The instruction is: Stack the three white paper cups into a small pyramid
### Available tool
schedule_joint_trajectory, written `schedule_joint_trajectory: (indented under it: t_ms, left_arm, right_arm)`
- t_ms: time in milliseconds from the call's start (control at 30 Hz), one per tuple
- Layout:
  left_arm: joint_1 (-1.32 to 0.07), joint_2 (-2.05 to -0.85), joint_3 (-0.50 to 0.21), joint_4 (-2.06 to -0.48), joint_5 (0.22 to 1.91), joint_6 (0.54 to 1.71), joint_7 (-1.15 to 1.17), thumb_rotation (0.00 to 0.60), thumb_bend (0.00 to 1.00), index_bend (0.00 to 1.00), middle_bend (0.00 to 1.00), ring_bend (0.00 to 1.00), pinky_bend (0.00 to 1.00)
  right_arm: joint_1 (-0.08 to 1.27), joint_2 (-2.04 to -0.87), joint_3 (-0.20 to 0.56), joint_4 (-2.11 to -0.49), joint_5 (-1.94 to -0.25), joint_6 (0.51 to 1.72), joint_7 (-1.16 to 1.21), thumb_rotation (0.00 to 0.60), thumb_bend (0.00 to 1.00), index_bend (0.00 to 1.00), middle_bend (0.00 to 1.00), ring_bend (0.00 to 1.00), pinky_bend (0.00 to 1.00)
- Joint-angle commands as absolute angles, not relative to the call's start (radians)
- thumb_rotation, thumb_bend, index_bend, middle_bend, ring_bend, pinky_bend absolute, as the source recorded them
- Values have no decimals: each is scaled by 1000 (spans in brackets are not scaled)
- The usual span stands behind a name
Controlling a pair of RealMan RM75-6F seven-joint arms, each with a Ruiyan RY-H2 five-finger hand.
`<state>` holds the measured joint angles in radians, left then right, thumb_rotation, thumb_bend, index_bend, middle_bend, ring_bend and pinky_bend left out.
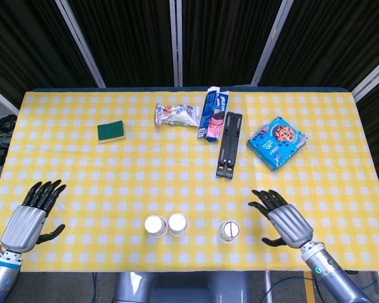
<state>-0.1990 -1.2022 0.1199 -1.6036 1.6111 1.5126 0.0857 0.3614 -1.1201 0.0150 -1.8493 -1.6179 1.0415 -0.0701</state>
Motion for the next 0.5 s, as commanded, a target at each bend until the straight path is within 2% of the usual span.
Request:
schedule_joint_trajectory:
  t_ms: [33,500]
  left_arm:
    - [-198,-1203,114,-1597,1604,1503,87,600,244,0,0,0,0]
    - [-190,-1204,95,-1597,1612,1485,89,600,245,0,0,0,0]
  right_arm:
    - [393,-1150,14,-1888,-1602,994,-112,600,54,211,0,0,0]
    - [452,-1243,45,-1898,-1455,922,-227,600,60,241,0,0,0]
